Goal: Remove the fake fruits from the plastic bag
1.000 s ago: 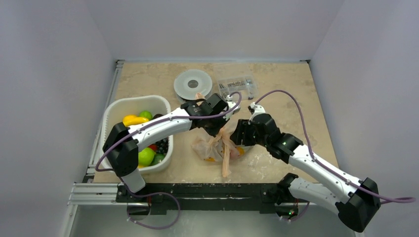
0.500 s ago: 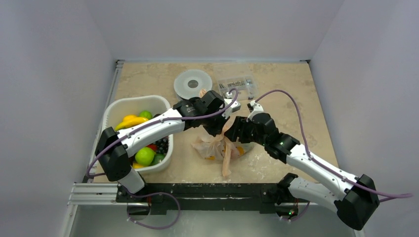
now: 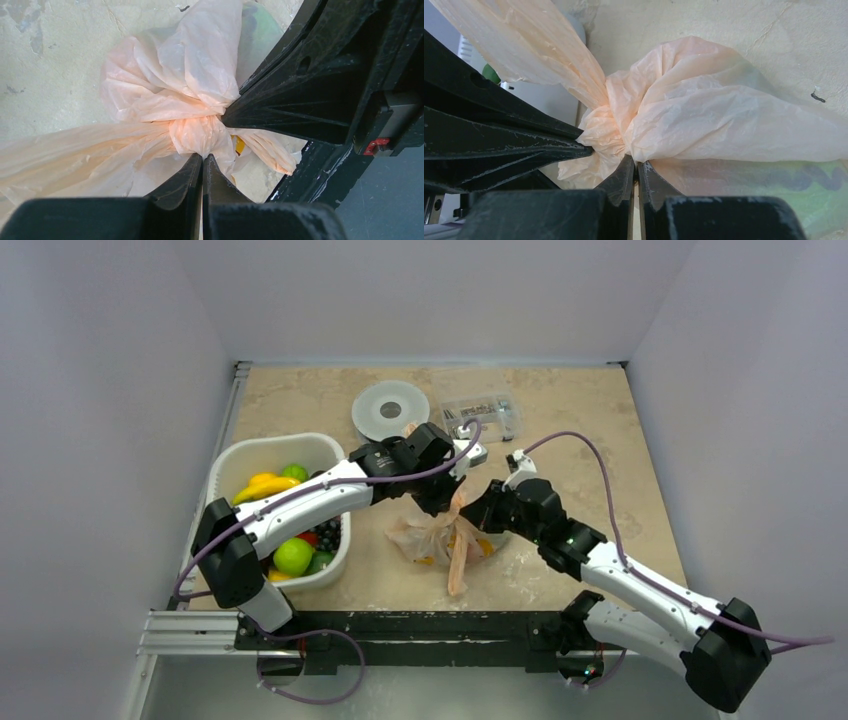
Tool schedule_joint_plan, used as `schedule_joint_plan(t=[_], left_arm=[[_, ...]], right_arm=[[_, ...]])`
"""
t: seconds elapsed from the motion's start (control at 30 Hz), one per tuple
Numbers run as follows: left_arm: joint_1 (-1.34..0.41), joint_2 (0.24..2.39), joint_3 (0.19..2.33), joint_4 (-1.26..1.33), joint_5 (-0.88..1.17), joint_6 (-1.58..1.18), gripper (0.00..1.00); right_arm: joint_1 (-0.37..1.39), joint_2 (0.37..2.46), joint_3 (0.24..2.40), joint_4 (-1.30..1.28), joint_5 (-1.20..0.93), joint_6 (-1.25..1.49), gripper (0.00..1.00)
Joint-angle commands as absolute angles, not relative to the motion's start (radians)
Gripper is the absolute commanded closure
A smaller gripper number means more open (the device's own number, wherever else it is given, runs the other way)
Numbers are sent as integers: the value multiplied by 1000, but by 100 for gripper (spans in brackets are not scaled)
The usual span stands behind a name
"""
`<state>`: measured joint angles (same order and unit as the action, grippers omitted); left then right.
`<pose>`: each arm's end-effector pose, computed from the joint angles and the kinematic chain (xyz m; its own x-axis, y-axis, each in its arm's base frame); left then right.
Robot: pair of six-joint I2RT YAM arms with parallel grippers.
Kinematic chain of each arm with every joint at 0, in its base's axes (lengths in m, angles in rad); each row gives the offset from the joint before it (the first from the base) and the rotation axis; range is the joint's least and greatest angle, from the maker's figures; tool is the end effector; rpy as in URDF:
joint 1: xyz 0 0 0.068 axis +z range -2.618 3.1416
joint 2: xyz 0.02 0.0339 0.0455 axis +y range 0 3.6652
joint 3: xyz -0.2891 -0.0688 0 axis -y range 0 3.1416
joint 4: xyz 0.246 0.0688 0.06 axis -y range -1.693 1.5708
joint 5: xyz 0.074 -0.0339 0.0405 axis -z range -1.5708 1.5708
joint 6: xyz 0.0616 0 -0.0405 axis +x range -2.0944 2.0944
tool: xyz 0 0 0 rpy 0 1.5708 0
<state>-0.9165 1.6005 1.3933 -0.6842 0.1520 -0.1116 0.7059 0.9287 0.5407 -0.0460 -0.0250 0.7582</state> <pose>0.2156 -0.2964 0.3056 -0.5643 0.5549 -0.6113 0.7843 0.5916 -0.1870 0.1666 0.1441 0.2505 -0.6902 0.3149 -0.6515 -0.2634 0.7293 0.6315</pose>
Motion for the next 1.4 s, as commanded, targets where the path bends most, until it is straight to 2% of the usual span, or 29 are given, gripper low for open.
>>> schedule_joint_plan(t=[0.0, 0.13, 0.23, 0.43, 0.63, 0.77, 0.87, 0.97, 1.0, 1.07, 1.23, 1.27, 1.37], left_arm=[[-900, 1530, 1402, -650, 125, -121, 100], [-865, 1530, 1405, -662, 36, -154, 100], [-815, 1531, 1413, -671, 33, -191, 100], [-755, 1538, 1419, -691, 14, -228, 100], [-755, 1545, 1428, -698, 46, -218, 100], [-756, 1529, 1423, -679, 55, -221, 100], [-760, 1507, 1415, -658, 76, -208, 72], [-782, 1479, 1391, -622, 60, -172, 30], [-797, 1476, 1392, -622, 56, -154, 19], [-831, 1469, 1393, -623, 18, -124, 7], [-878, 1509, 1399, -624, -54, -69, 4], [-880, 1531, 1414, -635, -49, -60, 6], [-885, 1614, 1474, -687, -27, -33, 22]], right_arm=[[704, 891, 522, -6, 22, 800, 100], [704, 879, 525, -15, 41, 796, 100], [704, 876, 555, -113, 151, 817, 100], [700, 820, 616, -469, 550, 1043, 100], [698, 812, 613, -386, 479, 975, 100], [698, 813, 628, -311, 345, 837, 100], [697, 790, 616, -270, 311, 771, 100], [699, 789, 630, -275, 263, 705, 100], [699, 791, 631, -254, 232, 655, 100], [699, 796, 631, -225, 160, 592, 100], [699, 772, 625, -223, 119, 578, 100], [699, 769, 620, -218, 116, 574, 100], [699, 770, 613, -218, 118, 581, 100]])
